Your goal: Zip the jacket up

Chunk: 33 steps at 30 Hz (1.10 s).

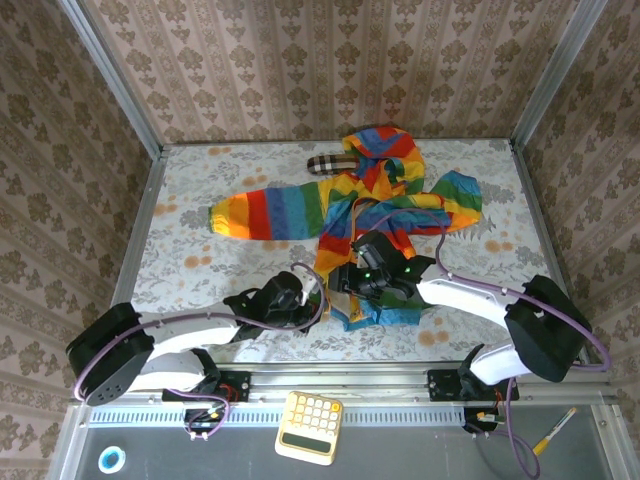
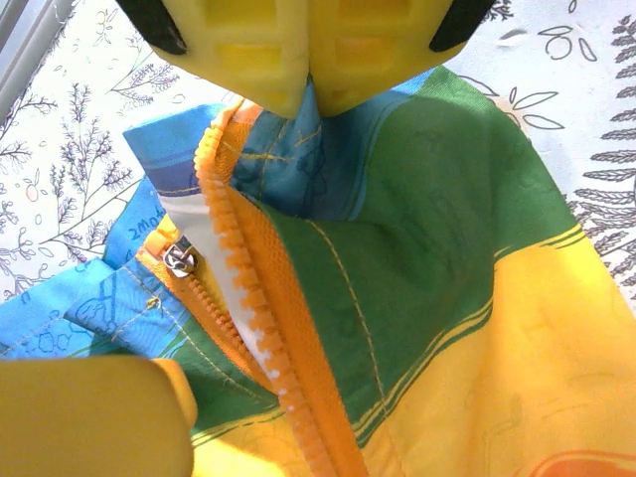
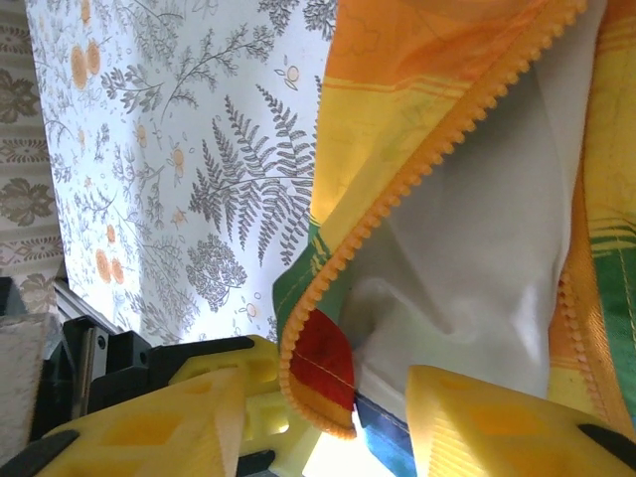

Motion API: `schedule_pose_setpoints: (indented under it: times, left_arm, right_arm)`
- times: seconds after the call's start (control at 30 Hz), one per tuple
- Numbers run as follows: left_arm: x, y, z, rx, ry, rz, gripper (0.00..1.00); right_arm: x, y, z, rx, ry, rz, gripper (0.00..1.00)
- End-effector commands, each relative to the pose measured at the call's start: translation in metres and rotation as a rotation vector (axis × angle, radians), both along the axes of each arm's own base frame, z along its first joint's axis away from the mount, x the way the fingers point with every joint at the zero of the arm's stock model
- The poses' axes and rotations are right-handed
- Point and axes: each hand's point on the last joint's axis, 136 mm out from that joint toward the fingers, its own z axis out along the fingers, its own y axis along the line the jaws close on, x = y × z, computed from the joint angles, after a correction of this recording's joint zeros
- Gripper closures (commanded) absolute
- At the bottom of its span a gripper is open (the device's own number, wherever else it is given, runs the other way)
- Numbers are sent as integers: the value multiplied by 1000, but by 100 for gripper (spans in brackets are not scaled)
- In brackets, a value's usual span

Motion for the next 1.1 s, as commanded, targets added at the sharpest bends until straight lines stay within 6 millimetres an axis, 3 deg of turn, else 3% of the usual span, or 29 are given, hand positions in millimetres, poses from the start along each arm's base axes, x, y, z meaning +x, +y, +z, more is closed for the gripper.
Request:
schedule_pose_setpoints:
  times: [0.0,0.27,0.57,0.73,0.9,1.07]
  left_arm:
    - [4,-8,6,-34,0,-11,100]
    - [3,-6,5,-47,8,-3,100]
    - [5,0,9,-52,2,14,99]
    - [6,3,20,-67,-13,25,80]
    - [5,7,40,-121,1,52,53]
    - [5,5,62,-244,43,87,48]
  right_arm:
    - [1,11,1,27,8,12,52]
    - [-1,21,-19,26,67,42,55]
    - [2,25,-15,38,59,62,98]
    - [4,22,-4,72,41,77,100]
    - [6,11,10,85,-1,98,100]
    - [5,2,26,94,-44,122,100]
